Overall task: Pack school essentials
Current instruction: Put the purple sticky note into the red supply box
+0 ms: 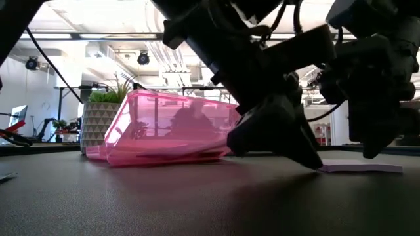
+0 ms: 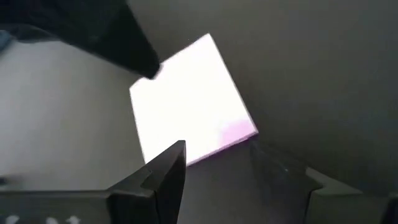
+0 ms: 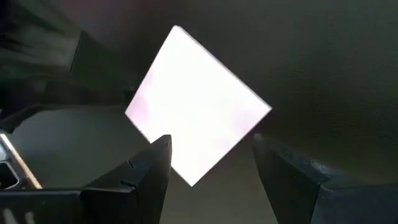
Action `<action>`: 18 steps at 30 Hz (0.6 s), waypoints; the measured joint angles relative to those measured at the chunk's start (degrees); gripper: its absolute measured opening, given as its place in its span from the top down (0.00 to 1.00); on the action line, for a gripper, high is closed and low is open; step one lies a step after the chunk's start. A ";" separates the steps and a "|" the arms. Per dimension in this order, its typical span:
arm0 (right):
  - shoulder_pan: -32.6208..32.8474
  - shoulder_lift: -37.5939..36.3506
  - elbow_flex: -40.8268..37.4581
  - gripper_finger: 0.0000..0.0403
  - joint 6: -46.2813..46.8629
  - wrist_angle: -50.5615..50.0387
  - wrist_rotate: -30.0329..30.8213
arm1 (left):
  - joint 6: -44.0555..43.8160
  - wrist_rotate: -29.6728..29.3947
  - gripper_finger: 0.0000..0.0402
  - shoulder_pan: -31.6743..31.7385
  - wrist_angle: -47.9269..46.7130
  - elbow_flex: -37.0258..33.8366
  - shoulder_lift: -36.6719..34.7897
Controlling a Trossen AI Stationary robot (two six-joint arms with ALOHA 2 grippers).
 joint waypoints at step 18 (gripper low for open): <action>0.00 -0.92 -4.22 0.46 3.49 10.94 2.08 | -0.31 -0.78 0.59 1.20 0.31 -0.27 0.52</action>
